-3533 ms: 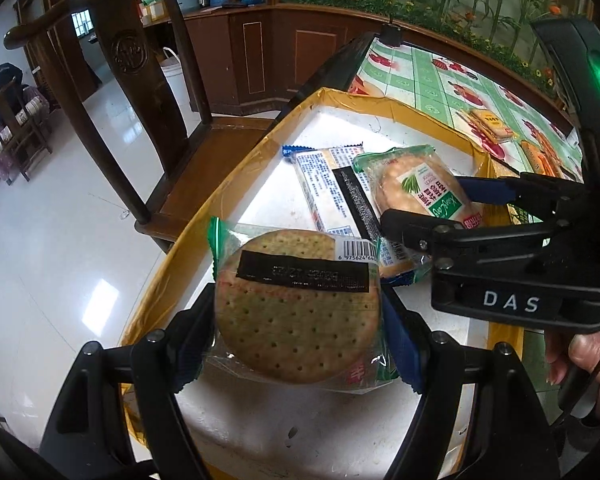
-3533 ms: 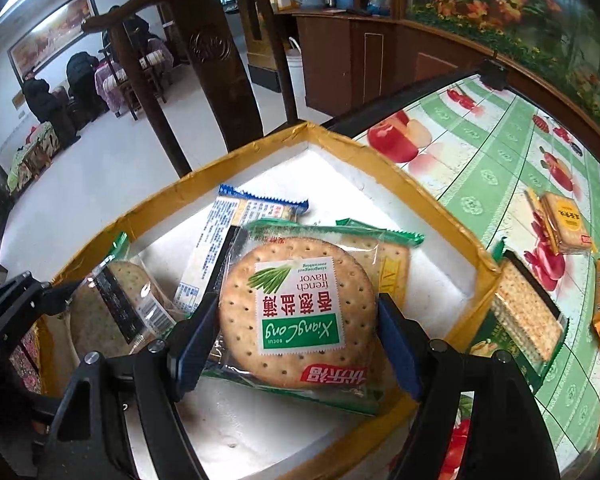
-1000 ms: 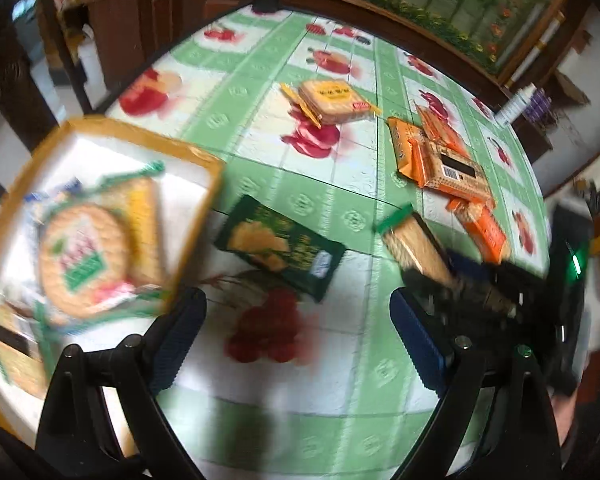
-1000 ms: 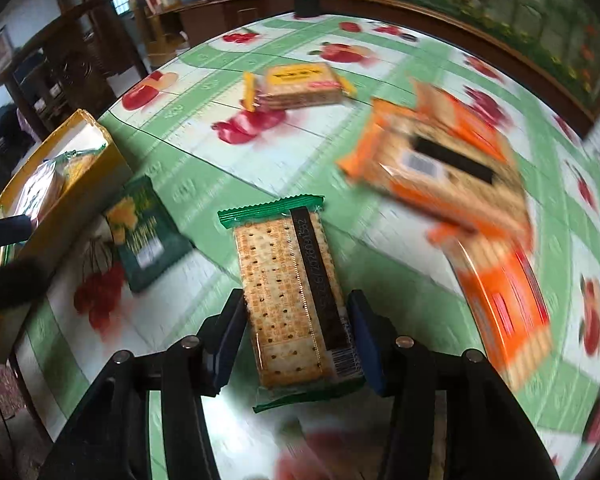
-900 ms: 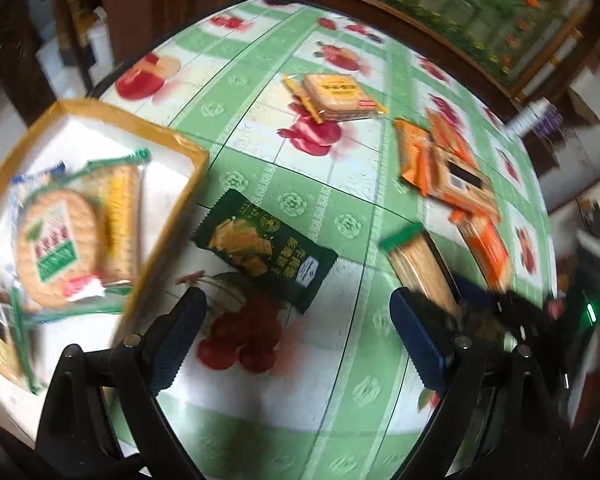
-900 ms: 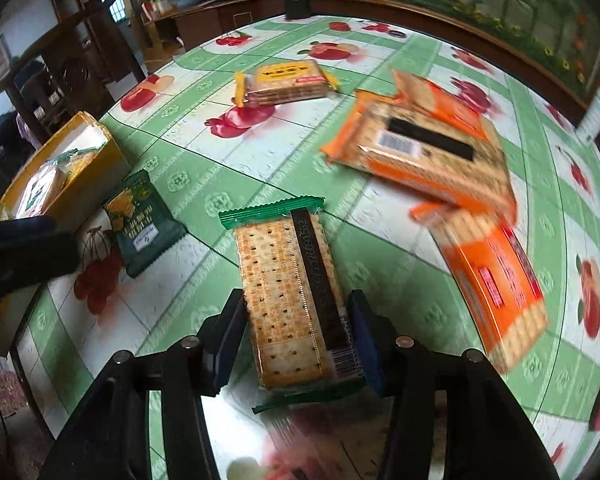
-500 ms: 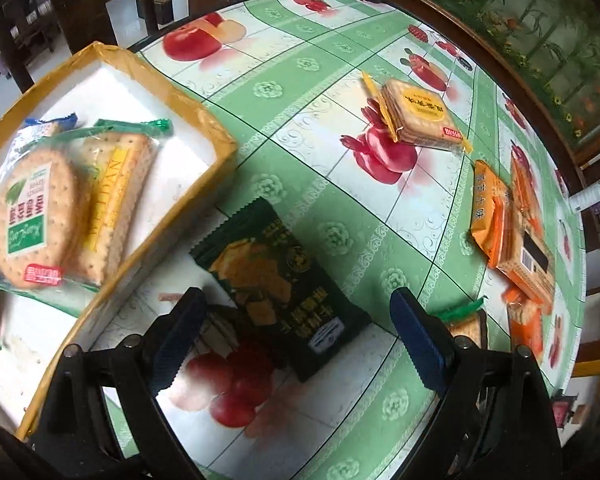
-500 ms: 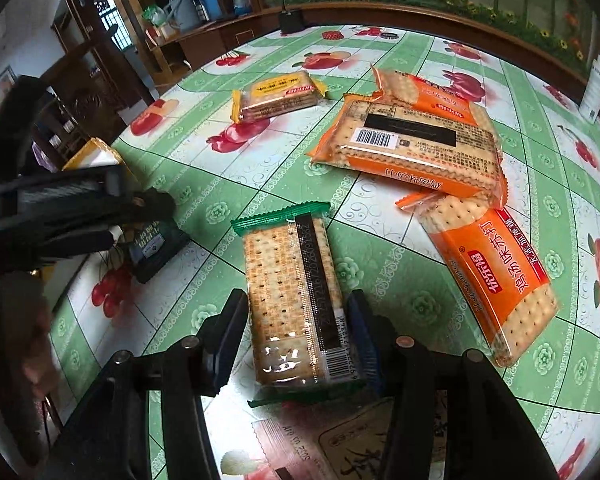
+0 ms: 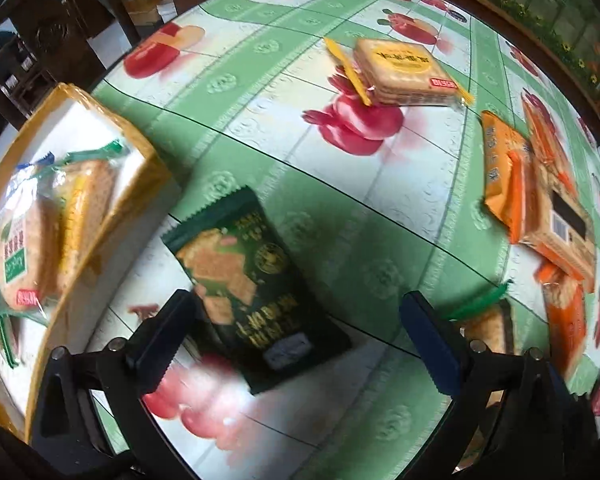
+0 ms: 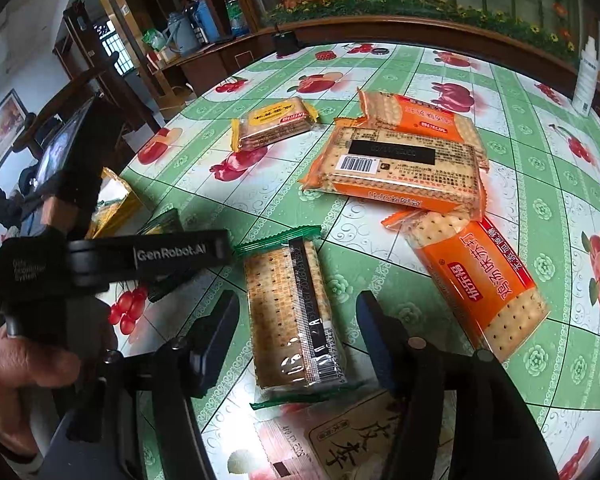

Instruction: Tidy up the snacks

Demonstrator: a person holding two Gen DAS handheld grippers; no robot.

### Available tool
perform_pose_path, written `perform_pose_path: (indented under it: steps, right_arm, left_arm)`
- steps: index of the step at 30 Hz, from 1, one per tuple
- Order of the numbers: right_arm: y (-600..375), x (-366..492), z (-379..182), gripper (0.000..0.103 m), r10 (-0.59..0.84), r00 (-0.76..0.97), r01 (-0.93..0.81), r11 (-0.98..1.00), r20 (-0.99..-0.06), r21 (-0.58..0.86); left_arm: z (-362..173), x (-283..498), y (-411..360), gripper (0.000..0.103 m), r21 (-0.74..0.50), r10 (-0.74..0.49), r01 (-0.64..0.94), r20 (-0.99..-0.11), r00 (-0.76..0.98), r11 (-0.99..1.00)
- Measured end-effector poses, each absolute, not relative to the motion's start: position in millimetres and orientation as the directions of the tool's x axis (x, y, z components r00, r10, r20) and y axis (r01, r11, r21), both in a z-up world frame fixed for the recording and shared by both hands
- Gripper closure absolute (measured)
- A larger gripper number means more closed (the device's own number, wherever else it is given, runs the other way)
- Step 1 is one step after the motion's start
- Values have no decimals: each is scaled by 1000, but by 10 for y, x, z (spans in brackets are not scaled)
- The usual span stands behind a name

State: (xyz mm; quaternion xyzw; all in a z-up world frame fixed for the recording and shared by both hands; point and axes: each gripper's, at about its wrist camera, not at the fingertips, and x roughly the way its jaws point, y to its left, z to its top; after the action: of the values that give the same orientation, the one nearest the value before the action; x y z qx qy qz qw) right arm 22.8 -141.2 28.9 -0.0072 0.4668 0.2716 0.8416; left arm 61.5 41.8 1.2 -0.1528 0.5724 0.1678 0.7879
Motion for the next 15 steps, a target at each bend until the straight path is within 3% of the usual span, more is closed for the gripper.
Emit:
perform_pose_path:
  steps: [5,12,15]
  right_arm:
    - [-1455,190,320,42,463,425,-457,851,-778,257]
    - [-1411,183,330,42,484,415,-473,838,-770,272]
    - [-1394,198,343,42,474,424,-465,845,-772,264]
  left_arm:
    - [41,596,553,1,-122,47,-499,-948,313,858]
    - [22,556,552,4,-63,102,-465,-942,321,883]
    - [68,542,520,23,-54,104,-419,-933,345,907]
